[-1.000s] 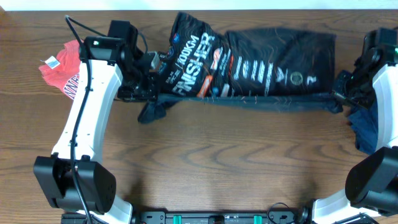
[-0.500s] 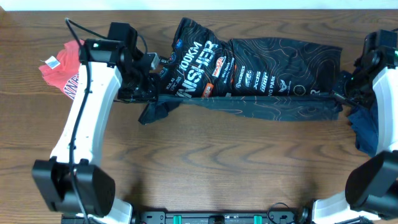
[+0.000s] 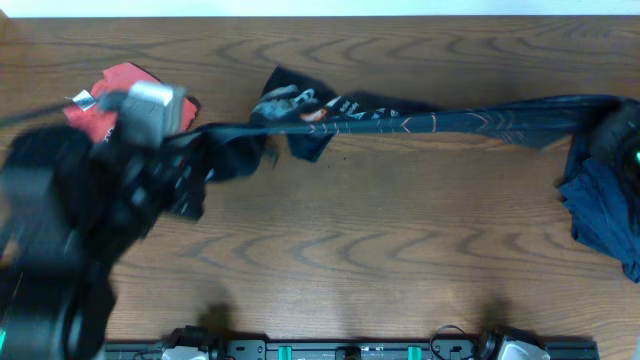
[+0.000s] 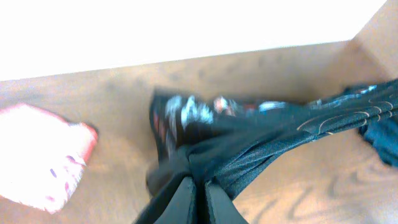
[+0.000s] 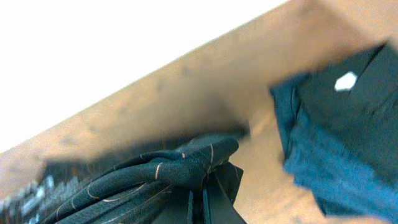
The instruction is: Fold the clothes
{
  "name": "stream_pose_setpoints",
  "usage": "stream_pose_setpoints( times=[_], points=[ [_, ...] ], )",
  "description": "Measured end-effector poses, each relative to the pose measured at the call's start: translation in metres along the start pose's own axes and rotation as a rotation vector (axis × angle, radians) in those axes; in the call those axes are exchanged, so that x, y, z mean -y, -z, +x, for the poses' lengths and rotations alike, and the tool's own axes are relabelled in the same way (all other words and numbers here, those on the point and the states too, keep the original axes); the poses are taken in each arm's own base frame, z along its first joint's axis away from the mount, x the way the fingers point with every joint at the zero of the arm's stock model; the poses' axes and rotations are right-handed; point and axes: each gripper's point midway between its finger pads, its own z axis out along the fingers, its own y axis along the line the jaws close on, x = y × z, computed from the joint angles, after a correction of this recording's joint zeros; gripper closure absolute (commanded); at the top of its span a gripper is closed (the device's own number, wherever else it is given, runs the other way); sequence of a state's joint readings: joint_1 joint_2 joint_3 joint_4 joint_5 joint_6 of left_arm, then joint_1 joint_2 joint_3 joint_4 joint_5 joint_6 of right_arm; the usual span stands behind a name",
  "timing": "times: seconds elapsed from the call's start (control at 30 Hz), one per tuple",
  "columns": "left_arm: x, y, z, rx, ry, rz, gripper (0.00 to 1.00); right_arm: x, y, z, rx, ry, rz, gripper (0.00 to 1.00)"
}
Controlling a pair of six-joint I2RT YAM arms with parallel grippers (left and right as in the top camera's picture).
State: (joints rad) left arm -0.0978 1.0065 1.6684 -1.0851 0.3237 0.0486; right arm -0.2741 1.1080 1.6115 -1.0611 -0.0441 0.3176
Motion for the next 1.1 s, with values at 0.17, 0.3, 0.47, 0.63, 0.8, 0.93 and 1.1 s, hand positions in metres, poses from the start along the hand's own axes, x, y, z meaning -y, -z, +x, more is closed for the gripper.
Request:
stream_pose_setpoints(
  times=[0.17, 0.3, 0.47, 0.63, 0.8, 0.93, 1.1],
  points=[
    [0.006, 0.058, -0.019, 0.211, -0.026, -0.051, 0.94, -0.010, 0.067, -0.028, 0.238, 0.004, -0.067, 0.99],
    [0.004, 0.088, -0.036, 0.350, -0.027, -0.102, 0.94, -0.014, 0.103, -0.040, 0.359, 0.007, -0.096, 0.99],
    [0.000, 0.098, -0.059, 0.453, -0.029, -0.139, 0.94, -0.017, 0.114, -0.051, 0.417, 0.005, -0.109, 0.99],
    [-0.034, 0.072, -0.097, 0.507, 0.006, -0.277, 0.94, 0.000, 0.077, -0.069, 0.408, -0.021, 0.003, 0.99],
    [-0.071, -0.004, -0.124, 0.451, 0.039, -0.360, 0.94, 0.015, -0.003, -0.075, 0.294, -0.030, 0.108, 0.99],
    [-0.106, -0.111, -0.112, 0.292, 0.058, -0.392, 0.94, 0.023, -0.087, -0.065, 0.164, -0.025, 0.151, 0.99],
    [-0.128, -0.238, -0.020, -0.075, 0.095, -0.323, 0.94, 0.036, -0.175, -0.019, -0.052, -0.019, 0.182, 0.99]
  ],
)
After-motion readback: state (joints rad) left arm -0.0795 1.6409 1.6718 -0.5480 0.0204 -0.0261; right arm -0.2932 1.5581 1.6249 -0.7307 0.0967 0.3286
